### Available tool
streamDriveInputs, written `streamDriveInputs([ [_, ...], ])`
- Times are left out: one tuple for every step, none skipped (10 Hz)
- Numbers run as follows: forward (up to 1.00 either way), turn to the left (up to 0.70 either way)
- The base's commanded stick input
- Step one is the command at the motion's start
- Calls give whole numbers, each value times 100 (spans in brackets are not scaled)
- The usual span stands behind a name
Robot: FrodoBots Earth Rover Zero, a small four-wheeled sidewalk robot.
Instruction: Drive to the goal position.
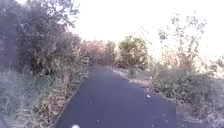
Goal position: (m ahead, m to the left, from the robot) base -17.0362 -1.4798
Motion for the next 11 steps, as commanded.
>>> streamDriveInputs([
  [0,0],
  [0,0],
  [0,-24],
  [0,-52],
  [0,-70],
  [0,-70],
  [0,-70],
  [0,-70],
  [0,-70],
  [0,-70],
  [0,-70],
])
